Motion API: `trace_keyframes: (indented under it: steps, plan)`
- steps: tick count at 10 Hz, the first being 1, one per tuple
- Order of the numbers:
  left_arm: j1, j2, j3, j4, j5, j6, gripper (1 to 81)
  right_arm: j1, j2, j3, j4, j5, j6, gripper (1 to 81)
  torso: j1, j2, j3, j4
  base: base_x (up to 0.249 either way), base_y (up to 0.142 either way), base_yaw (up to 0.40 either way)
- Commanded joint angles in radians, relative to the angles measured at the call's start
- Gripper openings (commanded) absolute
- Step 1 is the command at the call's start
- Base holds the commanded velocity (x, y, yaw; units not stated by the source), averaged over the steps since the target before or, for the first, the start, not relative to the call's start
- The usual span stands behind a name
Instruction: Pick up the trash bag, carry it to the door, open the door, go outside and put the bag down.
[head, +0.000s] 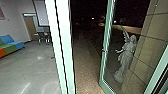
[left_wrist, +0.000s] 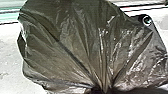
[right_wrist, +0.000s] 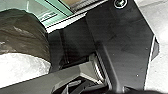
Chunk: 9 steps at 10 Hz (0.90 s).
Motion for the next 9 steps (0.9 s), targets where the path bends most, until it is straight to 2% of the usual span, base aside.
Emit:
trace_keyframes:
  steps: [1, 9]
  plan:
    - [-0.062, -0.001, -0.004, 0.017, 0.058, 0.000, 1.0, 0.036, 0.008, 0.005, -0.006, -0.050, 0.000, 81.1, 0.000, 0.000, 0.000, 0.000, 0.000, -0.098, 0.000]
    - [-0.061, 0.007, -0.004, 0.020, 0.058, 0.000, 1.0, 0.039, 0.009, 0.005, -0.004, -0.037, 0.002, 81.1, 0.000, 0.000, 0.000, 0.000, 0.000, -0.115, 0.000]
